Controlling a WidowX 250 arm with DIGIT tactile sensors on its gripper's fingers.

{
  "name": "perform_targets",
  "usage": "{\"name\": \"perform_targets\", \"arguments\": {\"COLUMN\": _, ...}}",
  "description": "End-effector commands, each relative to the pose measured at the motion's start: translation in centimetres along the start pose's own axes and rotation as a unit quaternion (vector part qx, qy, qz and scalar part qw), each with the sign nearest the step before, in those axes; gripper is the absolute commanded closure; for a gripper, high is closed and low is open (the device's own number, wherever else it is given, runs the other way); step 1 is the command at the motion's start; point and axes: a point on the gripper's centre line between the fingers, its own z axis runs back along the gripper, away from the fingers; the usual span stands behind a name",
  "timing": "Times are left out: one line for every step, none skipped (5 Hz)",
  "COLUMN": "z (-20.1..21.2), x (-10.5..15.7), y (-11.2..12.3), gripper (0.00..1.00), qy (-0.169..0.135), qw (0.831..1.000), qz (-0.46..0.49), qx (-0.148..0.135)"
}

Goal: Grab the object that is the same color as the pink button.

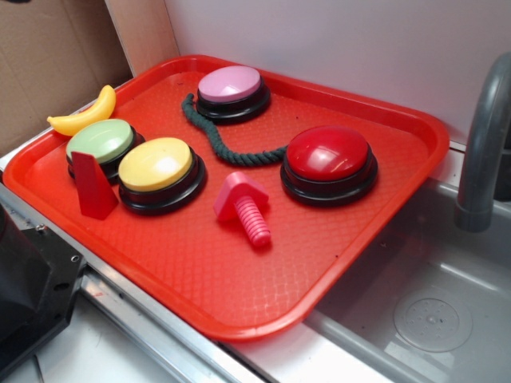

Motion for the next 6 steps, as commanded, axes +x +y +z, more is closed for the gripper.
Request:
{"name": "perform_targets", "arguments": {"z": 0.0, "x": 0.0, "y": 0.0, "gripper": 0.0, "qy": 0.0, "qw": 1.0, "qz": 0.0, "qx": 0.0}}
{"name": "perform_targets", "arguments": {"z": -0.9, "x": 0.7, "y": -0.4, "gripper": 0.0, "qy": -0.009, "qw": 1.0, "qz": -0.011, "qx": -0.017}}
{"name": "perform_targets", "arguments": {"z": -2.1, "x": 1.7, "y": -1.6, "gripper": 0.0, "qy": -0.004, "qw": 0.999, "qz": -0.027, "qx": -0.028}}
{"name": "perform_targets", "arguments": {"z": -3.2, "x": 2.7, "y": -2.9, "gripper": 0.0, "qy": -0.023, "qw": 0.998, "qz": -0.044, "qx": -0.036}}
{"name": "perform_targets", "arguments": {"z": -5.2, "x": 4.5, "y": -4.2, "gripper": 0.0, "qy": -0.036, "qw": 0.995, "qz": -0.084, "qx": -0.04}}
{"name": "perform_targets", "arguments": {"z": -8.0, "x": 6.4, "y": -5.3, "gripper": 0.0, "qy": -0.058, "qw": 0.991, "qz": -0.113, "qx": -0.039}}
